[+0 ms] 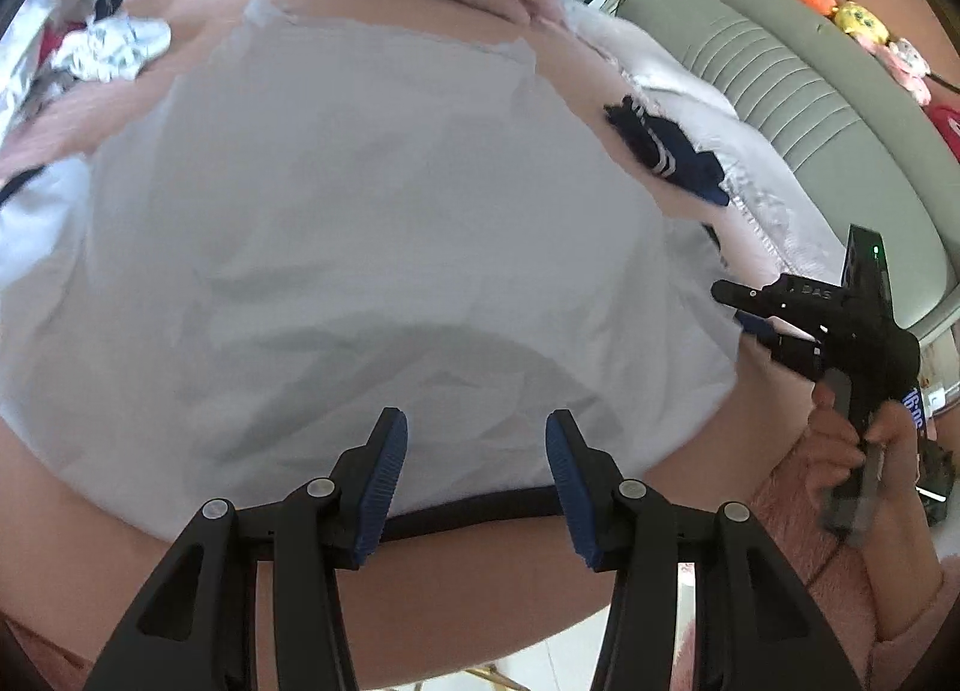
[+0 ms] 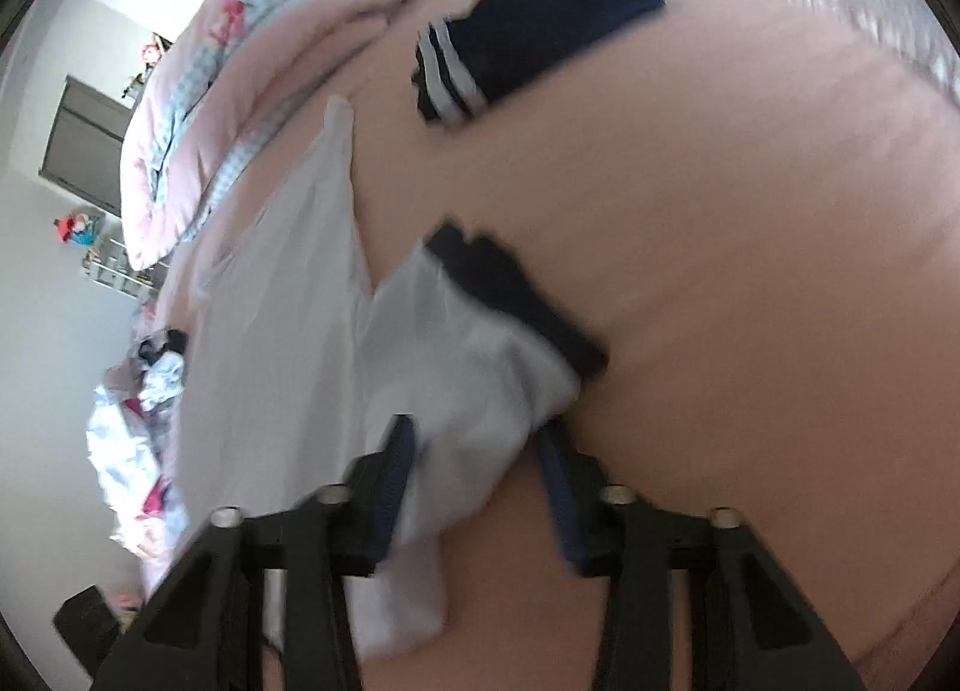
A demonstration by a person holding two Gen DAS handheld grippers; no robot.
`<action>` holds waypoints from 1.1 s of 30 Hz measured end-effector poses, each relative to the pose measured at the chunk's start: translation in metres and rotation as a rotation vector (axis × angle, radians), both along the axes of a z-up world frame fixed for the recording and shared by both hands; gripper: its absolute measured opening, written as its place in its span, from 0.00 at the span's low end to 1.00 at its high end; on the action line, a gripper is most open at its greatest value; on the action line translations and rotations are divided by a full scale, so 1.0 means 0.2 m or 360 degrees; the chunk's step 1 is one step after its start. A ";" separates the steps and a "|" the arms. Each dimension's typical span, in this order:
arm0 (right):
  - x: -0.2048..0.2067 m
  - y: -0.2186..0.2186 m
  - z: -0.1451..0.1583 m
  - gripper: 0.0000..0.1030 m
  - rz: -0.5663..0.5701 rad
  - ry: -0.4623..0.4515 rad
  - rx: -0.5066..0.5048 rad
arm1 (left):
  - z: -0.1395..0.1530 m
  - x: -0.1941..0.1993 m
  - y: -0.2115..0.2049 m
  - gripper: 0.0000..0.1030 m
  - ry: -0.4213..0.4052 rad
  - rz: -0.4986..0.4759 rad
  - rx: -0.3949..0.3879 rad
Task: Fold clothes
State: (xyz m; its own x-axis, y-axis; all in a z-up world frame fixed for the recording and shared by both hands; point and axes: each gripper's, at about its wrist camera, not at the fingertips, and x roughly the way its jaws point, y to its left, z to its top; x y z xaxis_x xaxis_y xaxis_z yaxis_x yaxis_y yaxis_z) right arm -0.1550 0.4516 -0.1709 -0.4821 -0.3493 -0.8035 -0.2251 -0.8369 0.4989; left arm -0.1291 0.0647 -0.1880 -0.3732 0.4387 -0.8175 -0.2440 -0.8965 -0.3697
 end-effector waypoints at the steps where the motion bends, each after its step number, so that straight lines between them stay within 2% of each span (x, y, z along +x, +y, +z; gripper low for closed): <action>1: -0.01 0.01 0.01 0.07 0.0003 0.0016 0.0050 | -0.02 -0.01 0.00 0.43 -0.0019 0.0001 0.0004; 5: -0.01 0.08 0.05 0.04 0.0006 0.0093 0.0068 | -0.03 -0.02 -0.01 0.43 -0.0034 -0.0017 0.0010; 8: -0.06 0.08 0.13 0.04 -0.0003 0.0168 0.0233 | -0.04 -0.03 0.02 0.43 -0.0038 -0.0039 0.0020; 11: -0.25 -0.06 0.03 0.04 0.0036 0.0053 0.0309 | -0.04 -0.05 0.03 0.43 -0.0047 -0.0043 0.0031; 13: -0.25 -0.03 -0.01 0.04 0.0017 -0.0022 0.0234 | -0.03 -0.06 0.03 0.43 -0.0054 -0.0043 0.0053; 15: -0.25 0.02 0.00 0.14 -0.0043 -0.0026 0.0055 | 0.00 -0.06 0.03 0.43 -0.0046 -0.0034 0.0113; 16: -0.24 0.04 0.00 0.33 -0.0067 -0.0028 -0.0025 | 0.01 -0.06 0.04 0.43 -0.0030 -0.0034 0.0168; 17: -0.24 0.04 0.00 0.46 -0.0064 -0.0027 -0.0050 | 0.04 -0.07 0.04 0.43 0.0008 -0.0044 0.0232; 18: -0.23 0.04 0.00 0.49 -0.0061 -0.0025 -0.0075 | 0.06 -0.07 0.06 0.43 0.0062 -0.0056 0.0267; 20: -0.22 0.05 0.00 0.49 -0.0055 -0.0023 -0.0124 | 0.06 -0.10 0.13 0.43 0.0127 -0.0070 0.0198; 21: -0.22 0.05 -0.01 0.49 -0.0052 -0.0022 -0.0149 | 0.03 -0.13 0.18 0.43 0.0106 -0.0089 0.0155; 22: -0.21 0.05 -0.01 0.49 -0.0049 -0.0021 -0.0174 | 0.01 -0.15 0.23 0.43 0.0081 -0.0105 0.0121; 23: -0.21 0.05 -0.01 0.41 -0.0040 -0.0018 -0.0187 | -0.02 -0.16 0.26 0.43 0.0044 -0.0110 0.0117; 24: -0.21 0.02 0.00 0.31 0.0000 -0.0014 -0.0139 | -0.04 -0.17 0.30 0.43 0.0018 -0.0113 0.0115; 25: -0.24 -0.03 0.00 0.12 0.0052 -0.0023 -0.0092 | -0.04 -0.16 0.31 0.43 0.0029 -0.0113 0.0127; 26: -0.26 -0.07 0.00 0.07 0.0100 -0.0027 -0.0051 | -0.03 -0.15 0.32 0.43 0.0036 -0.0120 0.0149; 27: -0.30 -0.12 0.00 0.07 0.0123 0.0002 -0.0054 | -0.03 -0.14 0.32 0.43 0.0031 -0.0129 0.0171; 29: -0.28 -0.21 0.10 0.06 0.0224 0.0167 -0.0082 | -0.02 -0.13 0.31 0.43 0.0032 -0.0133 0.0176; 31: -0.25 -0.37 0.20 0.06 0.0406 0.0302 0.0019 | -0.02 -0.12 0.28 0.43 0.0037 -0.0112 0.0163; 33: -0.25 -0.54 0.19 0.06 0.0627 0.0285 0.0045 | -0.05 -0.13 0.24 0.43 -0.0005 -0.0063 0.0171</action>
